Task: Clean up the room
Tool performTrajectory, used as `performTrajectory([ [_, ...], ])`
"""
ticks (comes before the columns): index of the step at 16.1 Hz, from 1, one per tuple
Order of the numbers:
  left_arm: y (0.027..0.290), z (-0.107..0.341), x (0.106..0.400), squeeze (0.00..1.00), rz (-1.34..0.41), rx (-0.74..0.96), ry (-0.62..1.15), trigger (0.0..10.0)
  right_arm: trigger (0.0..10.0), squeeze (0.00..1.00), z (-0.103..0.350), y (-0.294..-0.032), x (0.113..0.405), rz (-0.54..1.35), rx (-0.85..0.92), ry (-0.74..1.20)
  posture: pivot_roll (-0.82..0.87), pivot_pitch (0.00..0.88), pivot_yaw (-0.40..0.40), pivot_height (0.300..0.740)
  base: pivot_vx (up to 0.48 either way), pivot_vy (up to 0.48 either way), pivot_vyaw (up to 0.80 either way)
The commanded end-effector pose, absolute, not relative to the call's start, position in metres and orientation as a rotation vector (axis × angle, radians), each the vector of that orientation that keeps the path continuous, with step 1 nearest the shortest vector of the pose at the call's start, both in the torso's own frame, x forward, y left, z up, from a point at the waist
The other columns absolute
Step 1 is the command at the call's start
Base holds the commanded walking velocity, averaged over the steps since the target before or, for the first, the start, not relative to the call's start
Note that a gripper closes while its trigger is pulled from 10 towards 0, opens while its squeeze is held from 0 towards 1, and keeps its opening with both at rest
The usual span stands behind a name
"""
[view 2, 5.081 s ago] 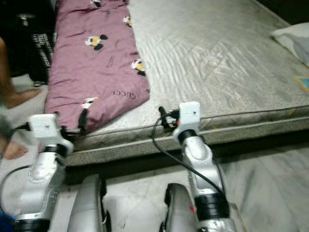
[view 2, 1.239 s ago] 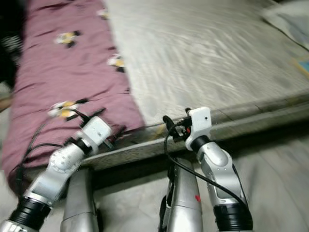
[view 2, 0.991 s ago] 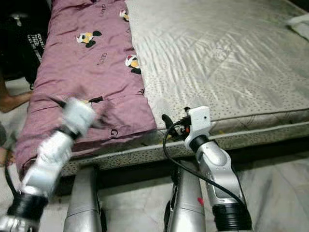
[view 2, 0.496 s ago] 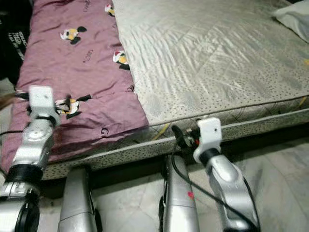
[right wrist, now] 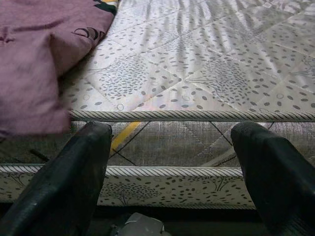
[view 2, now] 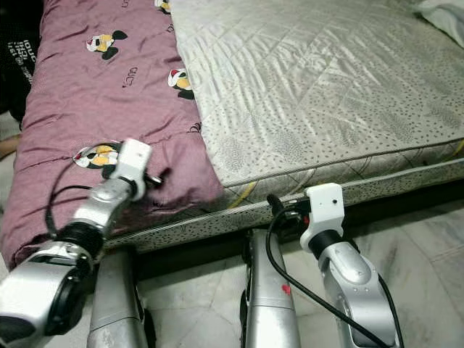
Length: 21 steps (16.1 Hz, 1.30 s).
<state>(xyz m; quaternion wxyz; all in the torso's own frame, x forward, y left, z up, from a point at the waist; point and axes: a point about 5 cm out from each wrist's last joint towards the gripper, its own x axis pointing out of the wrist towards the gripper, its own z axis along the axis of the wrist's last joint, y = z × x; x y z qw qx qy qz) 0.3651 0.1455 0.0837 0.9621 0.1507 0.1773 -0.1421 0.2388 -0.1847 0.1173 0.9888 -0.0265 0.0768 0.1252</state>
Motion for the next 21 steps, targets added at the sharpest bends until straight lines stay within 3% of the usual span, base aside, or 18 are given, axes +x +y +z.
performTrajectory([
  [1, 0.134, 0.068, 0.356, 0.00, -0.370, 0.327, 0.426, 10.0, 10.0, 0.00, 0.120, -0.184, 0.240, 0.245, -0.047, 0.146, -0.22, 0.150, -0.007, 0.486, 0.000, 0.000, 0.00],
  [6, 0.116, 0.061, 0.349, 0.00, -0.488, 0.475, 0.380, 10.0, 10.0, 0.00, 0.121, -0.178, 0.247, 0.250, -0.040, 0.128, -0.20, 0.131, -0.005, 0.486, 0.000, 0.000, 0.00],
  [13, 0.130, 0.108, 0.360, 0.00, -0.442, 0.667, 0.045, 10.0, 10.0, 0.00, 0.123, -0.158, 0.272, 0.263, -0.007, 0.067, -0.12, 0.087, -0.013, 0.486, 0.000, 0.000, 0.00],
  [19, 0.156, 0.151, 0.332, 0.00, -0.133, 0.432, -0.261, 10.0, 10.0, 0.00, 0.128, -0.144, 0.295, 0.276, 0.022, 0.007, -0.05, 0.021, -0.018, 0.486, 0.000, 0.000, 0.00],
  [21, 0.163, 0.149, 0.315, 0.00, -0.044, 0.324, -0.274, 10.0, 10.0, 0.00, 0.127, -0.142, 0.297, 0.262, 0.023, -0.003, -0.04, 0.000, -0.011, 0.486, 0.000, 0.000, 0.00],
])
